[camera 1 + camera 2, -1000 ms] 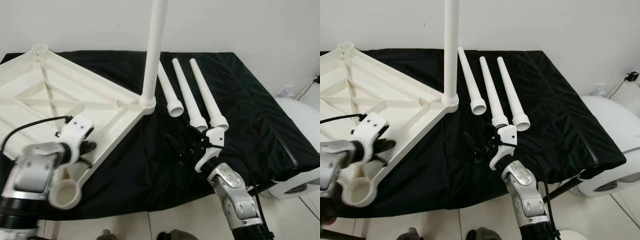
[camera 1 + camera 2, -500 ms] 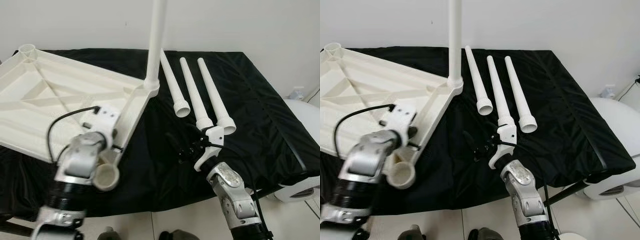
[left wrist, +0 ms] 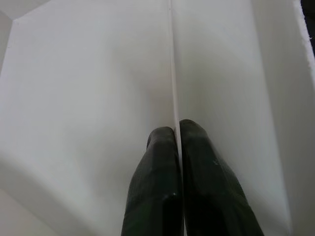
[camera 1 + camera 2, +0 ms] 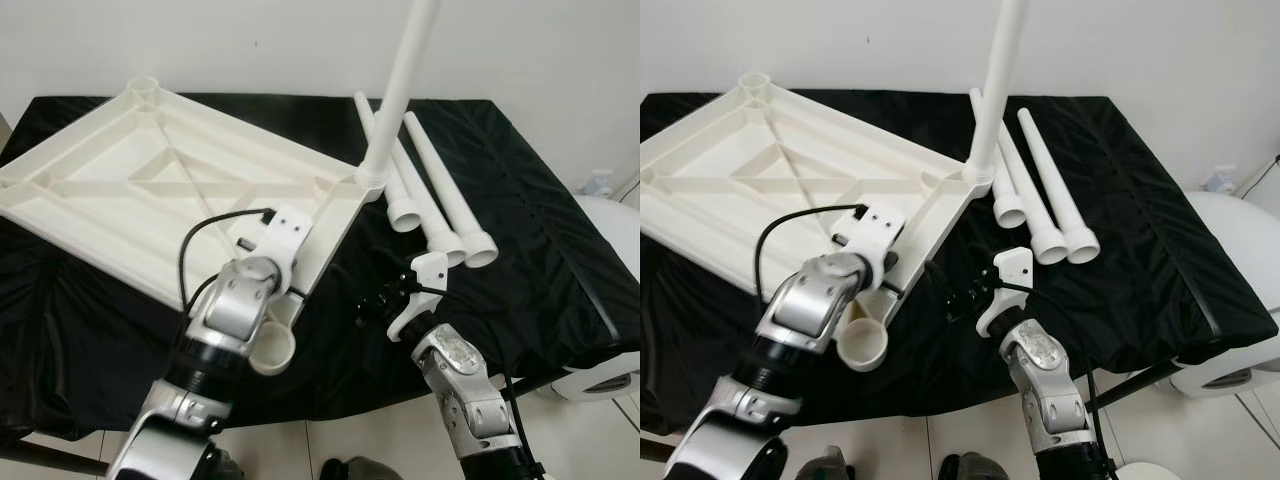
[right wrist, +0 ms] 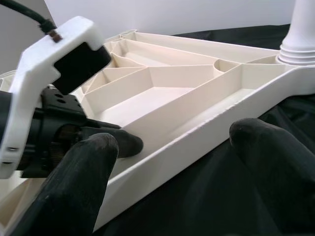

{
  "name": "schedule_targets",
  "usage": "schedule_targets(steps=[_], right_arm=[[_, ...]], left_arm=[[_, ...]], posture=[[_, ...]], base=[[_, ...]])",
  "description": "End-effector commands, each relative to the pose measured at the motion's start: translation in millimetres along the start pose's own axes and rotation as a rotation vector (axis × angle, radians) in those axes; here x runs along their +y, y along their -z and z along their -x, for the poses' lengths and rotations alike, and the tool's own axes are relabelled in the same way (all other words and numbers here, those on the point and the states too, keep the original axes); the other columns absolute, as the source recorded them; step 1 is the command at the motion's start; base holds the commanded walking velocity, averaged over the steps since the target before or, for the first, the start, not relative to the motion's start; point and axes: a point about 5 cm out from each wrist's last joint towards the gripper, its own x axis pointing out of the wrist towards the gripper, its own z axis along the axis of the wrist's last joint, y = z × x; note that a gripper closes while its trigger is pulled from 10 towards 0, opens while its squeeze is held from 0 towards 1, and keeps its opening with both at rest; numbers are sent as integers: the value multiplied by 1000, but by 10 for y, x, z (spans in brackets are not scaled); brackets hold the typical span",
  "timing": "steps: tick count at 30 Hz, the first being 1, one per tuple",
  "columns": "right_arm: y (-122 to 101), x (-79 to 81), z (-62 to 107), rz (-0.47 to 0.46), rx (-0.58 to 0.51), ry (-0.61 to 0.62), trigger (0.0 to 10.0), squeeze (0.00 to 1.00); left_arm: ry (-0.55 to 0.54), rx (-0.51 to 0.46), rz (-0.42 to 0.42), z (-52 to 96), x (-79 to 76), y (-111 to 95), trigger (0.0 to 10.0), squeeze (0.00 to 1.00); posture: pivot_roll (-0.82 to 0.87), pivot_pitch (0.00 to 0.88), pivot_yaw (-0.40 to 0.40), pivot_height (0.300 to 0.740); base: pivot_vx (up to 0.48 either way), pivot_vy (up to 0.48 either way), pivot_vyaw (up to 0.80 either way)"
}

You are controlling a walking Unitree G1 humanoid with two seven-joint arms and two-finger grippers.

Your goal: Building children table

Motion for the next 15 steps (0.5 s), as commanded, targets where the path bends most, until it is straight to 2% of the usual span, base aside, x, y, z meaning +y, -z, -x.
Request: schedule_targets(steps=[1,2,5,8,9,15], right_arm=[[-3,-5,18,14,-1,5,10000,0],[-4,-2,18,13,-2,5,10000,0],[-4,1,20,12,-3,6,10000,0],[-1,5,26,10,-3,6,10000,0],[2,13,36,8,-2,3,10000,0],[1,23,37,3,-6,-9,10000,0]], left_arm=[[-28,-109,-37,33,-11,-219,10000,0],[-31,-110,-12,35,10,-215,10000,1000],[-27,-108,-5,36,32,-217,10000,1000],[-73,-101,-13,34,86,-228,10000,1000],[-86,-123,-27,71,128,-271,10000,1000],[-53,-198,-41,162,158,-406,10000,1000]], posture=[[2,36,-50,740],[2,36,-48,740],[0,35,-47,740],[0,34,-45,740],[-1,33,-46,740],[2,30,-51,740]], base=[[0,0,0],[0,0,0],[0,0,0],[0,0,0],[0,0,0],[0,0,0]])
